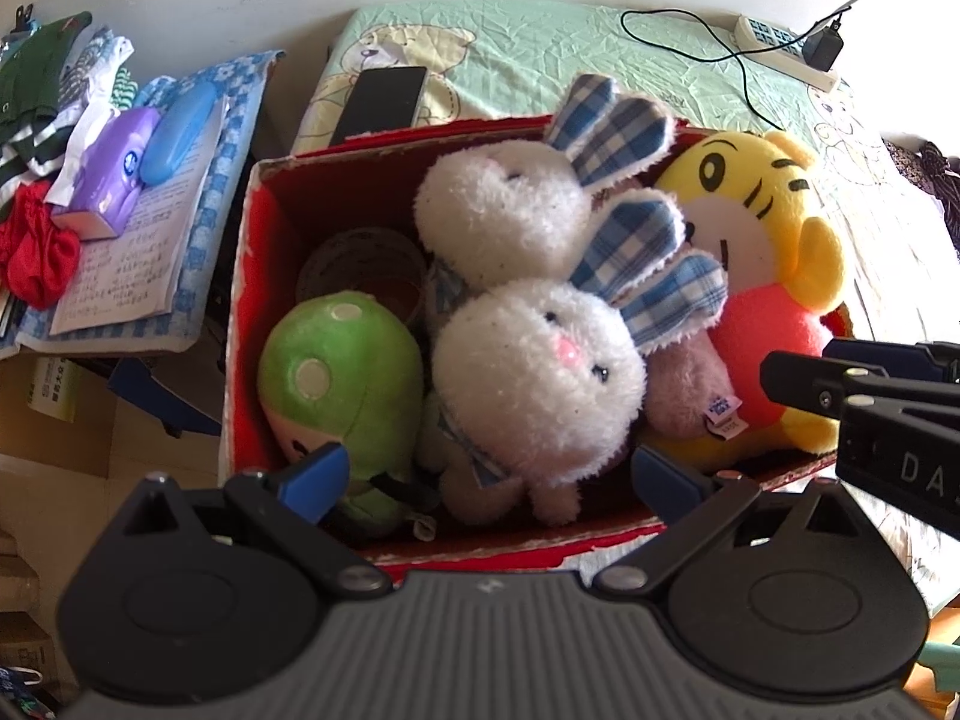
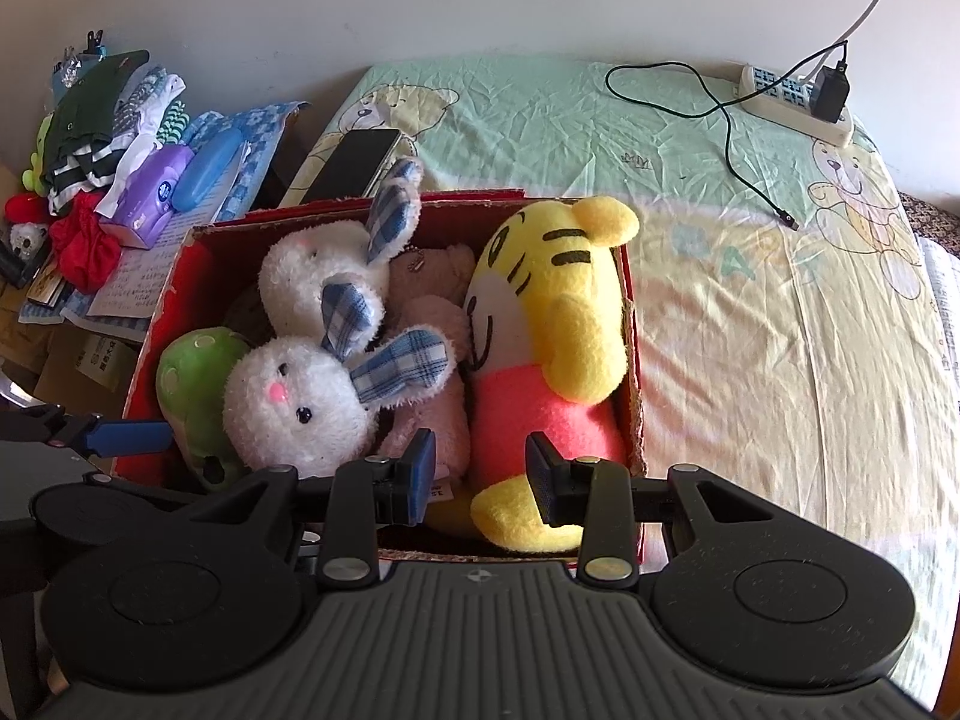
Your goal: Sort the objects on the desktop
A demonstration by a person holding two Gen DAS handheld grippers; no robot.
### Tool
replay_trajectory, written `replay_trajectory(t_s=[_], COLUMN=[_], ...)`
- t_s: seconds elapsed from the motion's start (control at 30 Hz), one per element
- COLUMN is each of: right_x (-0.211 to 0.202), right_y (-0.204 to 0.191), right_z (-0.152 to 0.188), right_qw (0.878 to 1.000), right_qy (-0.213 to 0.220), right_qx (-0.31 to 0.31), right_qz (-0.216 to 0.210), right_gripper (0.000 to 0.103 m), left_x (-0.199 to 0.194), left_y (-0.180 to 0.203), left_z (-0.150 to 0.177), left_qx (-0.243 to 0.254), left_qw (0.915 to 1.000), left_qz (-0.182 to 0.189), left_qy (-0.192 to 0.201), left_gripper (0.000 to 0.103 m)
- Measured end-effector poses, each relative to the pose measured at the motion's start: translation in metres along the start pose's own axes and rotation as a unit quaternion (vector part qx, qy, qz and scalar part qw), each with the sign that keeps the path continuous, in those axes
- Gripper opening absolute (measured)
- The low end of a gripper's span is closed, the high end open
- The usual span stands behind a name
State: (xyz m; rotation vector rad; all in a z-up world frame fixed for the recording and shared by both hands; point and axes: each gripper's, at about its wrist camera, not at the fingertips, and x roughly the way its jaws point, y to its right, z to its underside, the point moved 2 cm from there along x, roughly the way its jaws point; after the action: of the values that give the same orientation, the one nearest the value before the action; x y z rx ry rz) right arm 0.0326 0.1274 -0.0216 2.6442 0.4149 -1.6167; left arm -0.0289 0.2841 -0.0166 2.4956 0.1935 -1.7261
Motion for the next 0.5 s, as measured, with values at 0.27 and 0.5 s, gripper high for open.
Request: replay_trajectory(t_s=[0.27, 0.5], right_x=[0.0031, 0.0033], right_y=[-0.0011, -0.0012], right_z=[-0.0019, -0.0021], right_qw=[1.000, 1.000], right_qy=[-0.002, -0.002], right_qx=[0.002, 0.002], right_qz=[-0.003, -0.003], right_gripper=[0.037, 0.037], left_x=[0.0023, 0.0021], left_y=[-0.0006, 0.0013], left_z=[-0.0009, -0.0022], left_qx=[-0.002, -0.002], left_qw=[0.9996, 0.9996], left_qz=[0.026, 0.029], left_qy=[-0.003, -0.001], left_gripper=[0.100, 0.100])
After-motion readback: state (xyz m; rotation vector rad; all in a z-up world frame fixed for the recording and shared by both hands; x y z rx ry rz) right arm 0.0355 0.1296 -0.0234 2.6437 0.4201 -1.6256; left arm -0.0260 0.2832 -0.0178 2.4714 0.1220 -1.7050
